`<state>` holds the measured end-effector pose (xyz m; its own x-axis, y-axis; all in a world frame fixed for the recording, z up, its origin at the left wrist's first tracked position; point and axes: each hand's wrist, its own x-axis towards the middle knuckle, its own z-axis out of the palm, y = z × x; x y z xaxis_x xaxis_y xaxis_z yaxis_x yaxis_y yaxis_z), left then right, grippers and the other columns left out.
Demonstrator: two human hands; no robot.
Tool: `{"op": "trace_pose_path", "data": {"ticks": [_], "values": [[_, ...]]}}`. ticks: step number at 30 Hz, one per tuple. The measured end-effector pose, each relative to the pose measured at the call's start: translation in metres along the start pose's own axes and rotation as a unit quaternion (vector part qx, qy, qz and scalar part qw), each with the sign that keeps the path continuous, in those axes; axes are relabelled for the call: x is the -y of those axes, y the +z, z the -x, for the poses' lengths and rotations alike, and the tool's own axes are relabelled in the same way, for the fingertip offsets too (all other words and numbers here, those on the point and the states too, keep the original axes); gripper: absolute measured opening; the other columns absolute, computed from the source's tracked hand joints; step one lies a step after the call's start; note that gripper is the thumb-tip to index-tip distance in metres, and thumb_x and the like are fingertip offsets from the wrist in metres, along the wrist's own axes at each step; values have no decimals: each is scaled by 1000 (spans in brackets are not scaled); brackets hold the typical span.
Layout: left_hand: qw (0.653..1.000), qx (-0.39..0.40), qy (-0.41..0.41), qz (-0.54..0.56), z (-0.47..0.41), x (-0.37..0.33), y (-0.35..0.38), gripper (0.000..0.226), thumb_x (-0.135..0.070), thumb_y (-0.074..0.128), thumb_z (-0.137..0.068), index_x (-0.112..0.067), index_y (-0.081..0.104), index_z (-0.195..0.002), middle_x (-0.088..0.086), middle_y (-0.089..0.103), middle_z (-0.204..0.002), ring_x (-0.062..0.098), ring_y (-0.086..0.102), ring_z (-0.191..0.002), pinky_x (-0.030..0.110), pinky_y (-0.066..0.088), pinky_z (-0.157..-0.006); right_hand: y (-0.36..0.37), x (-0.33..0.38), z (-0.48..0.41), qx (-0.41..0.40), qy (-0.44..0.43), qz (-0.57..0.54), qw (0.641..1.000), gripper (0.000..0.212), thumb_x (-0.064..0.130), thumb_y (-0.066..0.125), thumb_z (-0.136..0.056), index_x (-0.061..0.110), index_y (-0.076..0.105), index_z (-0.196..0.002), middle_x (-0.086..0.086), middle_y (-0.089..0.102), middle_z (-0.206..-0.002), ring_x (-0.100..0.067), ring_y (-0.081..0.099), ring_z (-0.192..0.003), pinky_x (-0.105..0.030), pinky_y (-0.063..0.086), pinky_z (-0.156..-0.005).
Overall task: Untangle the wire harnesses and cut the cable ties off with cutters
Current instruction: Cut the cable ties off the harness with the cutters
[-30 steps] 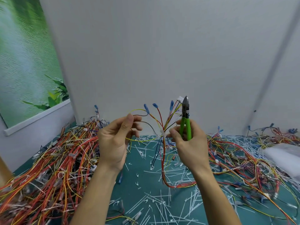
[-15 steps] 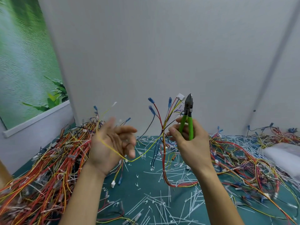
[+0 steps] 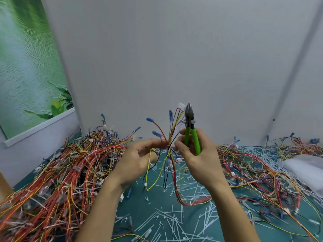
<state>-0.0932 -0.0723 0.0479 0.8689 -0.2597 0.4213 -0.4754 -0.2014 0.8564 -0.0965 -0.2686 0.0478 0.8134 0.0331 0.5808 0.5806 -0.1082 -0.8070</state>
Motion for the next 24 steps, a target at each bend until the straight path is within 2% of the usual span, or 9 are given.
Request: {"op": "trace_pose_path", "data": {"ticks": [2, 4, 5, 7, 11, 14, 16, 19, 24], "values": [[999, -4, 12, 52, -1, 0, 4, 35, -3, 64, -92, -34, 79, -100, -8, 77, -102, 6, 70, -96, 21, 55, -82, 2, 1, 0, 4, -9, 11, 1000, 22, 6, 70, -95, 21, 61, -108, 1, 70, -90, -15, 73, -82, -24, 57, -79], [997, -13, 10, 72, -3, 4, 9, 13, -20, 70, -91, -26, 79, -97, -3, 77, -96, 8, 70, -90, 24, 57, -80, 4, 2, 1, 7, -13, 16, 1000, 23, 3, 70, -95, 20, 61, -108, 2, 70, -90, -12, 72, -82, -21, 56, -79], [996, -18, 3, 84, -4, 5, 11, 10, -25, 73, -88, -25, 78, -96, -2, 76, -94, 9, 69, -88, 24, 57, -80, 5, 2, 1, 8, -12, 17, 1000, 24, 3, 70, -94, 20, 62, -108, 3, 70, -90, -10, 71, -82, -20, 56, -79], [995, -22, -10, 100, -5, 8, 15, 9, -27, 75, -85, -25, 77, -93, 1, 76, -91, 10, 69, -87, 24, 56, -81, 6, 3, 2, 16, -13, 25, 999, 23, 4, 71, -94, 21, 62, -108, 6, 70, -89, -10, 69, -82, -21, 56, -79], [992, 13, -37, 124, -6, 14, 18, 16, -28, 69, -91, -21, 74, -105, 4, 76, -105, 13, 69, -102, 28, 55, -89, 10, 3, 2, 41, -11, 31, 999, 23, 4, 70, -94, 19, 61, -108, 7, 68, -84, -7, 65, -75, -14, 51, -73], [982, 31, -59, 178, -5, 17, 19, 33, -26, 64, -93, -9, 66, -122, 14, 70, -124, 28, 64, -121, 43, 49, -104, 9, 2, 3, 49, -4, 40, 998, 23, 5, 69, -95, 22, 60, -108, 6, 66, -84, -10, 65, -76, -17, 53, -73], [978, 39, -60, 197, -5, 17, 21, 38, -25, 62, -94, -6, 63, -128, 18, 67, -129, 30, 61, -124, 46, 47, -108, 9, 2, 3, 54, 2, 37, 998, 24, 5, 68, -96, 24, 59, -108, 4, 65, -83, -12, 65, -75, -20, 54, -72], [976, 41, -65, 202, -6, 19, 22, 39, -25, 63, -94, -5, 63, -128, 20, 67, -127, 27, 62, -118, 45, 47, -105, 9, 2, 3, 52, 8, 32, 998, 25, 5, 69, -95, 23, 59, -108, 1, 65, -83, -15, 65, -75, -20, 54, -71], [983, 19, -55, 175, -6, 17, 23, 23, -28, 66, -92, -19, 74, -111, 8, 74, -115, 16, 67, -108, 27, 55, -91, 6, 3, 3, 54, 1, 47, 997, 25, 5, 71, -93, 24, 59, -103, 7, 66, -81, -4, 63, -70, -12, 50, -68]]}}
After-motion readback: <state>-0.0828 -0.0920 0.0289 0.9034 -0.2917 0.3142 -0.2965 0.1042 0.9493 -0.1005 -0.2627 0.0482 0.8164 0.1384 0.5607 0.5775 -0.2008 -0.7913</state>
